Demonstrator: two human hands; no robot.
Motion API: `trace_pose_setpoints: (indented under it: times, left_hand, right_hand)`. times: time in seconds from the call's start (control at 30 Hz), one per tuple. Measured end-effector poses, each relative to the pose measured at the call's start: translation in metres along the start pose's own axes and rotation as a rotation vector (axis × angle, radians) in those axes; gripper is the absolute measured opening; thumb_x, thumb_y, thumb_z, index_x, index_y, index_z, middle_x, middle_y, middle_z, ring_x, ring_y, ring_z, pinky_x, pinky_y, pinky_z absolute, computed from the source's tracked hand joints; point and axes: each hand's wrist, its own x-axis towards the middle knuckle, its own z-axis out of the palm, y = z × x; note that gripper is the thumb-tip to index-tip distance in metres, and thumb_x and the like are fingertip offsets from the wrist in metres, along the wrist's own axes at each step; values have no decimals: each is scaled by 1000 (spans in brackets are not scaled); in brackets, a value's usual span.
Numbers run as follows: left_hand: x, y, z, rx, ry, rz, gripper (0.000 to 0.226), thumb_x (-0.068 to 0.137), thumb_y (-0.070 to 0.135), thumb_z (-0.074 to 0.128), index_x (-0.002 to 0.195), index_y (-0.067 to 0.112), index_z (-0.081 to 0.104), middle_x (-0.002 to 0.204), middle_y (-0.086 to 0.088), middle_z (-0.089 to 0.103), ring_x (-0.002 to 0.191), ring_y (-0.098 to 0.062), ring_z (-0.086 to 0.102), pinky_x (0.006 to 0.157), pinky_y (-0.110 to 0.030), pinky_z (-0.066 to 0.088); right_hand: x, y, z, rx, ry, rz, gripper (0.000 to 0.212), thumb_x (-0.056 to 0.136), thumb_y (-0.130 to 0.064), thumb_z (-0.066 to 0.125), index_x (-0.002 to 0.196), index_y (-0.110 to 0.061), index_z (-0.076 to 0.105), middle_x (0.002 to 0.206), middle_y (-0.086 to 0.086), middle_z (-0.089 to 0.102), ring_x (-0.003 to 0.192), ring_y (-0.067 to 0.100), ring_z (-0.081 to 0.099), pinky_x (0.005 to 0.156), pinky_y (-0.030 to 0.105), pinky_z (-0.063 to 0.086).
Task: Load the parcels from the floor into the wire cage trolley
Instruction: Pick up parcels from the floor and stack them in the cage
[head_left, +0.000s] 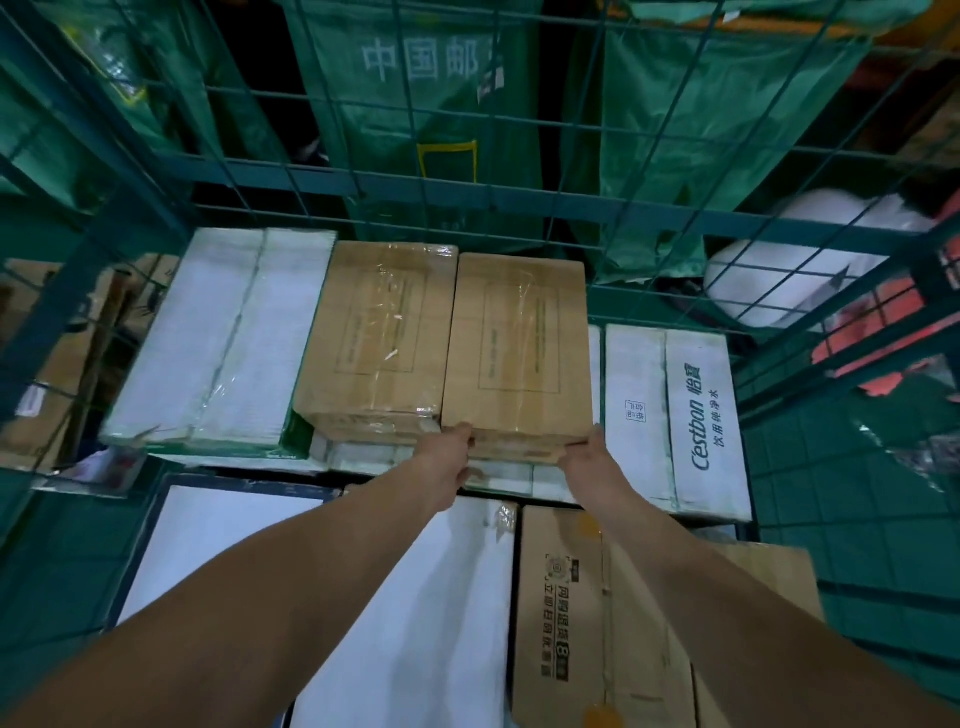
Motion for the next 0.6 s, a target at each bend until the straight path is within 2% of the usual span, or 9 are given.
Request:
trace_pose_setpoints:
  times: [0.07,0.13,0.17,0.23,0.33,0.4,0.5,0.6]
  left_hand:
    - [-9,-6,-2,-13,-40,-5,26,103,25,61,125,11,63,108,-4,62,83,-14,58,72,-25,55]
    - [-27,-10,-7,22,-82,-5,27,101,28,63,125,15,60,105,-1,61,94,-17,62,87,-30,59]
    - [-38,-11,-10,45,-92,-4,28,101,30,64,125,17,60,108,-1,62,103,-19,64,94,-33,59]
    - [-60,-13,-16,76,-113,1,26,101,32,63,123,18,61,112,-2,62,114,-22,64,99,-36,57]
    - [-102,-11,-22,103,-135,29,11,102,26,59,109,18,63,108,-3,63,105,-22,62,98,-34,56]
    - [-133,-5,-26,99,-144,56,8,101,23,59,101,16,63,105,-4,64,100,-23,60,98,-35,56]
    - [-186,6,-30,156,-179,107,16,98,23,62,111,12,64,119,-8,65,98,-20,65,90,-32,59]
    - [-256,9,-36,228,-239,174,13,100,20,60,111,16,65,116,-4,66,101,-19,65,100,-36,56]
  right_hand:
    - [-4,3,-1,88,-54,63,76,104,-12,46,163,-26,1,159,7,39,138,29,46,114,40,38]
    - [-11,9,0,188,-61,90,81,102,-18,48,162,-38,-4,157,4,42,132,28,51,115,48,41]
    - [-21,8,2,230,-48,82,81,102,-18,49,161,-40,-1,152,6,47,128,29,54,113,50,43]
    - [-49,0,3,273,-63,72,80,101,-19,52,161,-39,2,136,4,53,125,30,55,112,50,44]
    - [-90,-11,-3,289,-76,37,66,102,-18,53,157,-31,19,107,-6,53,119,25,57,106,42,46]
    - [-120,-22,-12,297,-60,8,59,103,-18,53,155,-27,26,100,-9,53,108,22,60,98,38,49]
    - [-174,-40,-24,307,-80,-21,63,104,-26,53,158,-27,22,105,-3,60,100,18,63,87,33,56]
    - [-246,-51,-37,345,-92,-75,64,102,-28,55,158,-26,25,126,3,62,107,18,65,80,30,55]
